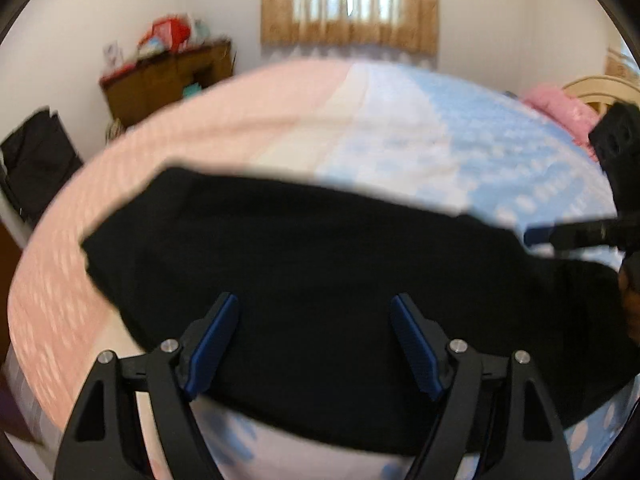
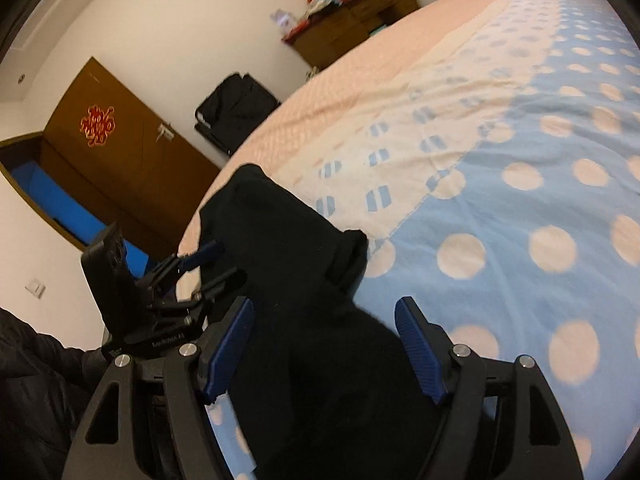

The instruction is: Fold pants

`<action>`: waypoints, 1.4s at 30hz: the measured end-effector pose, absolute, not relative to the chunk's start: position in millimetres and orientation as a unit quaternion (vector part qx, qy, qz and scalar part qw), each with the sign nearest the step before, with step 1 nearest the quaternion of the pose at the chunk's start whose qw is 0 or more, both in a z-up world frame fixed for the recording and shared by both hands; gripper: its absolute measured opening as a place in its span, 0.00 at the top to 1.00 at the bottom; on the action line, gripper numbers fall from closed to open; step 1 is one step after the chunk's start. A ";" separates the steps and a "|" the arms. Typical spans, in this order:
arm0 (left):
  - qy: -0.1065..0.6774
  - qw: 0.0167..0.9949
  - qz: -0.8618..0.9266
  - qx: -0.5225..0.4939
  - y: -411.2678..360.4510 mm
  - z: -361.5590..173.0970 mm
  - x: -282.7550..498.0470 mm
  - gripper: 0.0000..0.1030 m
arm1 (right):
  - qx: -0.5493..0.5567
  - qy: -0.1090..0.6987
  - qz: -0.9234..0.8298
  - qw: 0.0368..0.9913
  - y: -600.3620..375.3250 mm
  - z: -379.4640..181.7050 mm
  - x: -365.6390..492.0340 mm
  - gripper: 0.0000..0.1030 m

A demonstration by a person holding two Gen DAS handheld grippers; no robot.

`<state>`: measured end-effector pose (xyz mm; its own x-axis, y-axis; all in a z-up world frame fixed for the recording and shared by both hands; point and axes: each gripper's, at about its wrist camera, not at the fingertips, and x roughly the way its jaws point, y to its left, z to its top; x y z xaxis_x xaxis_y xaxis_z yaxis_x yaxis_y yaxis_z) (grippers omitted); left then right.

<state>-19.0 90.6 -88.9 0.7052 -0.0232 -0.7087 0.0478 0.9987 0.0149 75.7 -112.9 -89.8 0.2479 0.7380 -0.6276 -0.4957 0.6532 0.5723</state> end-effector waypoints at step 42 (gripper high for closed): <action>0.384 0.922 -0.030 0.053 78.6 -94.6 -22.4 0.13 | 0.235 0.518 0.323 0.757 -126.5 -106.3 163.0 0.55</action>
<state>-22.4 78.6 -94.6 0.7040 -0.0144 -0.7100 0.0952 0.9927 0.0743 163.0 -126.5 -106.3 0.2553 0.7318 -0.6319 -0.2452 0.6812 0.6898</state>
